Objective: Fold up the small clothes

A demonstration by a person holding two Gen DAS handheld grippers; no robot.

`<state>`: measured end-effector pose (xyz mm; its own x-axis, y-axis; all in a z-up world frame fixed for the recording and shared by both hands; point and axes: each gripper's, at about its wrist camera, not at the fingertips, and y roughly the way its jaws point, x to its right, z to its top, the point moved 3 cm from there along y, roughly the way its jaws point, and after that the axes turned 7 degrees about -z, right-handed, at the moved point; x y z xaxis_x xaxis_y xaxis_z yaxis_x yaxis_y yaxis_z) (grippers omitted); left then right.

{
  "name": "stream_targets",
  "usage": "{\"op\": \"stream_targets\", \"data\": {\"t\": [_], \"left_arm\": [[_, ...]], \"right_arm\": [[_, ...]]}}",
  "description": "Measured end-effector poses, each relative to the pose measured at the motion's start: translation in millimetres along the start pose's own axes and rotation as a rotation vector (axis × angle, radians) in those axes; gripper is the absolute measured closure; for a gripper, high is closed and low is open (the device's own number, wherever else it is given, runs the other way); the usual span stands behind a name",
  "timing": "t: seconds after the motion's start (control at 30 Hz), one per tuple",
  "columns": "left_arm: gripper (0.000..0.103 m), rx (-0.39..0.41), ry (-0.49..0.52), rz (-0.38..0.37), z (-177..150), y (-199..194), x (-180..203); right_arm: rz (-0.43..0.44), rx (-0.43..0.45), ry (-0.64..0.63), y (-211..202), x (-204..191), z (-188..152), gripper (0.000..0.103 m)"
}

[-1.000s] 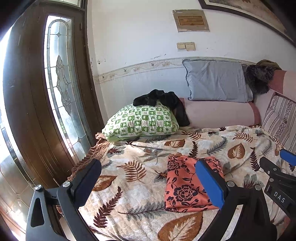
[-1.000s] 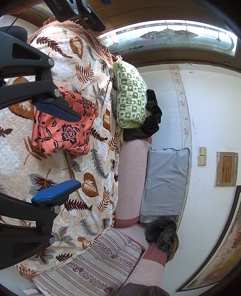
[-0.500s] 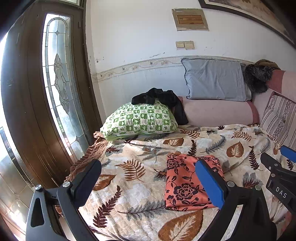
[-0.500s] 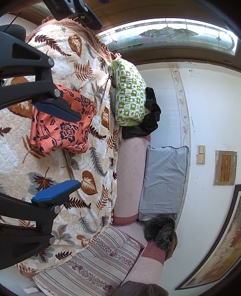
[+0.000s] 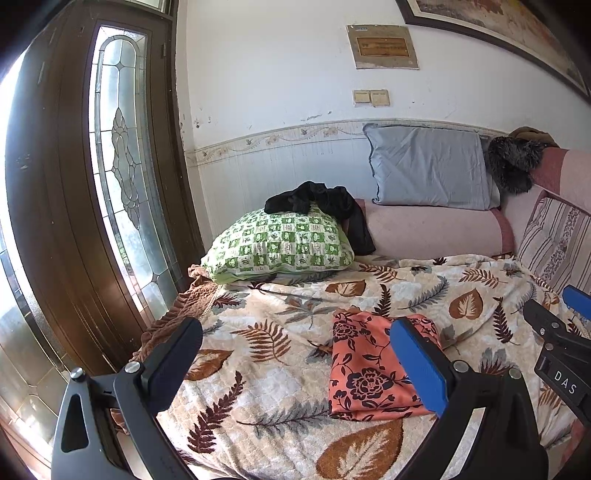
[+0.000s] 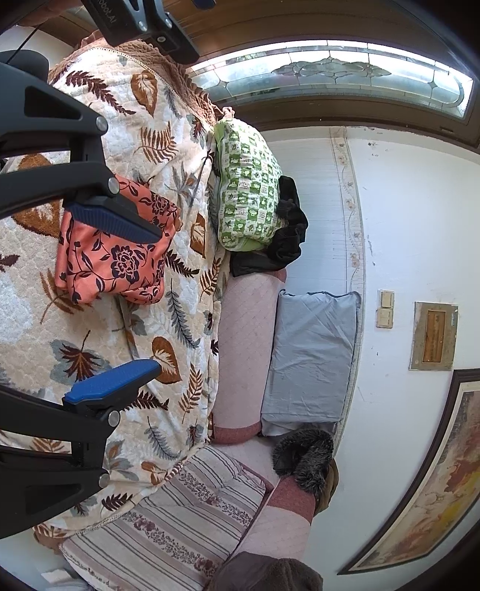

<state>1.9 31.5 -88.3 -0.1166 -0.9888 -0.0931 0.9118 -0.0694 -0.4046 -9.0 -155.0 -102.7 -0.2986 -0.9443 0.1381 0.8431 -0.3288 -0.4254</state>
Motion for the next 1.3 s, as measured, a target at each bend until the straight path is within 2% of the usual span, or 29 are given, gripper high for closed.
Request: {"op": "stream_targets", "data": {"t": [0.43,1.3], "left_arm": [[0.002,-0.001,0.008,-0.027,-0.5,-2.5,3.5],[0.002,-0.027,-0.009,-0.096,-12.2,26.7,-7.5]], "right_arm": [[-0.007,0.012,0.009,-6.0,-1.2,0.0,0.034],[-0.038,-0.021,-0.024,19.3,-22.5,-4.1,0.034]]}}
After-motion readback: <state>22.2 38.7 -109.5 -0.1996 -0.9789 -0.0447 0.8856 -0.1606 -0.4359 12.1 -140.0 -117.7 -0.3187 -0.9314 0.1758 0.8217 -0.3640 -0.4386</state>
